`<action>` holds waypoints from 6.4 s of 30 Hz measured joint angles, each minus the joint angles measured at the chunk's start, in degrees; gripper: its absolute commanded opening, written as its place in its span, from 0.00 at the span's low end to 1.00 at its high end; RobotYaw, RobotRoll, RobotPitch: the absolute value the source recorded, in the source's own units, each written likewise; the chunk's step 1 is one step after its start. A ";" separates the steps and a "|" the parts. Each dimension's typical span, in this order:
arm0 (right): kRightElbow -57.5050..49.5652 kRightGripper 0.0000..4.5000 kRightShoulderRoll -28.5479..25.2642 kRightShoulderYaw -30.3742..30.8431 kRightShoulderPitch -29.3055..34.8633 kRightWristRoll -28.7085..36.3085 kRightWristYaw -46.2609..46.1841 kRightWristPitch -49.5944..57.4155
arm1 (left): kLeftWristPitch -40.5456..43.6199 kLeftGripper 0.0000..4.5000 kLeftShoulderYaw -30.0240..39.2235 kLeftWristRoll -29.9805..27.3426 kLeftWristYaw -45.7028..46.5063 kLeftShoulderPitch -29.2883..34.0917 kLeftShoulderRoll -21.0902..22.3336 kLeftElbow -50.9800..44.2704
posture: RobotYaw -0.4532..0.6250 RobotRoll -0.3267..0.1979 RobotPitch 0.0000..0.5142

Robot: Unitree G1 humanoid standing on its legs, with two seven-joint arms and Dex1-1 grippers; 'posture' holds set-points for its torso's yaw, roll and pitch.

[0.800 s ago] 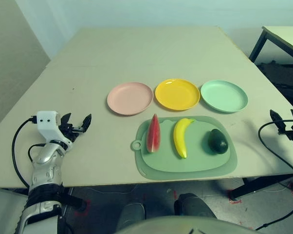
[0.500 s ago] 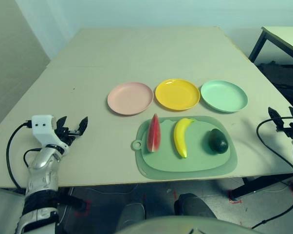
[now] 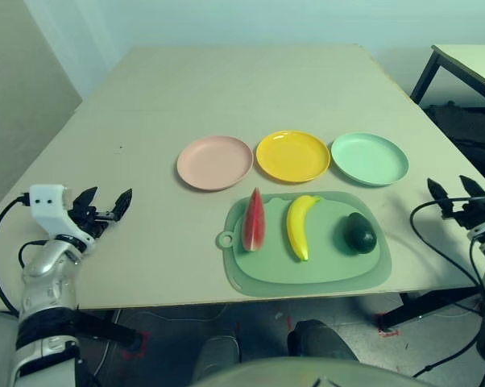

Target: Place the fruits into color-matched plates.

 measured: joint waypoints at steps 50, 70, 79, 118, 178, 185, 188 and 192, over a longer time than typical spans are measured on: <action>-42.11 1.00 -19.81 62.22 -20.51 -15.46 39.29 -18.35 | 1.74 0.99 -12.30 2.28 -25.40 0.03 11.96 -17.84 | 0.30 0.62 0.07; -35.15 1.00 -13.73 61.51 -20.65 -25.11 37.55 -22.06 | 3.50 0.99 -10.90 0.93 -23.69 0.67 12.12 -21.30 | 0.32 0.62 0.06; -38.41 0.68 -13.09 61.04 -20.27 -24.22 38.53 -18.04 | 3.50 1.00 -10.60 1.13 -23.50 1.30 12.16 -21.43 | 0.32 0.62 0.07; 14.25 0.66 1.51 60.36 -46.13 -57.86 -8.95 -15.22 | 21.72 1.00 -12.14 0.20 -6.68 -7.35 6.34 -26.68 | 0.35 0.62 0.07; -32.25 1.00 7.80 64.74 -30.54 -38.52 30.23 -18.88 | 8.26 1.00 -12.40 0.59 -23.93 -2.69 8.67 -15.68 | 0.36 0.62 0.10; -27.37 1.00 10.54 65.19 -33.01 -42.99 27.84 -18.72 | 8.25 1.00 -12.38 0.59 -23.75 -2.66 8.48 -15.77 | 0.37 0.62 0.10; -27.12 1.00 10.59 65.72 -33.01 -43.57 28.12 -18.41 | 8.22 1.00 -12.36 0.59 -23.42 -2.58 8.39 -15.79 | 0.38 0.62 0.10; -27.42 0.96 10.55 65.81 -32.90 -43.58 28.75 -17.49 | 8.03 1.00 -12.08 0.58 -22.87 -2.51 8.35 -15.92 | 0.38 0.62 0.10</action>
